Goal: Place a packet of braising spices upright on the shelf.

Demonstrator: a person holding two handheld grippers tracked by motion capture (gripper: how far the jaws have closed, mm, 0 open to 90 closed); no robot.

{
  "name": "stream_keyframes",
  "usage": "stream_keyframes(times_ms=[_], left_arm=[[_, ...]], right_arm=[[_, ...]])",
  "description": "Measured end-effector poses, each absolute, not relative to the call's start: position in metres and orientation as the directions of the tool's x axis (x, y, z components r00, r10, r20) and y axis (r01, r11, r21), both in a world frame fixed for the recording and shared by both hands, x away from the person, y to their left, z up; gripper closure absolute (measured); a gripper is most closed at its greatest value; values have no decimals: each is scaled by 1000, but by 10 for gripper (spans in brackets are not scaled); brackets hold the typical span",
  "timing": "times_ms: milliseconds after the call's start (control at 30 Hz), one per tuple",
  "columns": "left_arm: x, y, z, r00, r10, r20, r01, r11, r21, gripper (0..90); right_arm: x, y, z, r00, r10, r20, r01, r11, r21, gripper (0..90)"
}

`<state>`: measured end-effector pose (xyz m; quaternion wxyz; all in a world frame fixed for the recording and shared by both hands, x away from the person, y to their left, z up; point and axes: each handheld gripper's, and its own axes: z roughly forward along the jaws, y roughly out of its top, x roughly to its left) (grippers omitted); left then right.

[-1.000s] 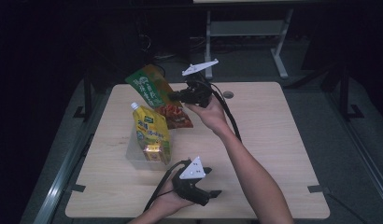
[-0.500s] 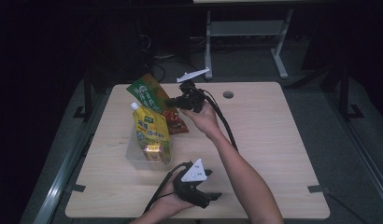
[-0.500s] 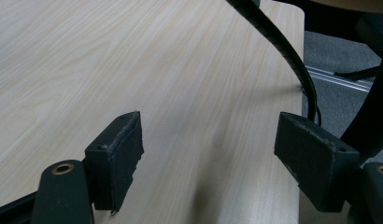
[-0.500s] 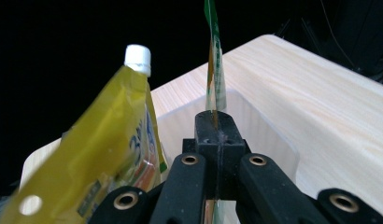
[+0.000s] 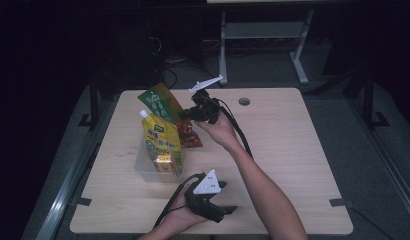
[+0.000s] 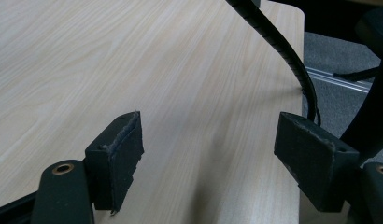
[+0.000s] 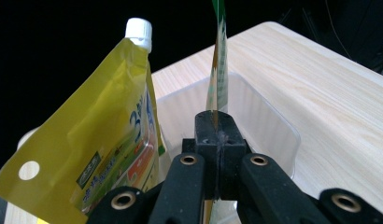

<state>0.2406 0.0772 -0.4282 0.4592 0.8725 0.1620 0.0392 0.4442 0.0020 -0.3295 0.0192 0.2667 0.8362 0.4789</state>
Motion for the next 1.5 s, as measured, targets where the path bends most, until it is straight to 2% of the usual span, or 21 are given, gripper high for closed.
stream_keyframes(times_ms=[233,500,733,867,1100,1300,1500], left_arm=[[242,79,-427,946,318,-63,233,-531,814,232],[242,81,-425,944,325,-63,235,-523,820,232],[243,81,-425,943,326,-65,236,-518,822,231],[242,81,-425,943,326,-66,237,-519,821,231],[240,81,-427,943,325,-72,243,-524,816,232],[241,82,-426,942,329,-65,238,-521,820,232],[242,83,-425,941,331,-65,237,-512,825,232]], right_arm=[[450,15,-323,-854,472,218,445,447,776,805],[463,33,-318,-848,478,231,480,506,716,746],[479,48,-313,-858,474,196,466,561,684,665],[485,59,-312,-847,493,198,486,570,663,705],[485,62,-316,-832,527,174,498,571,653,880],[474,51,-314,-828,508,236,502,486,715,893],[466,46,-316,-826,505,250,482,405,777,894]])
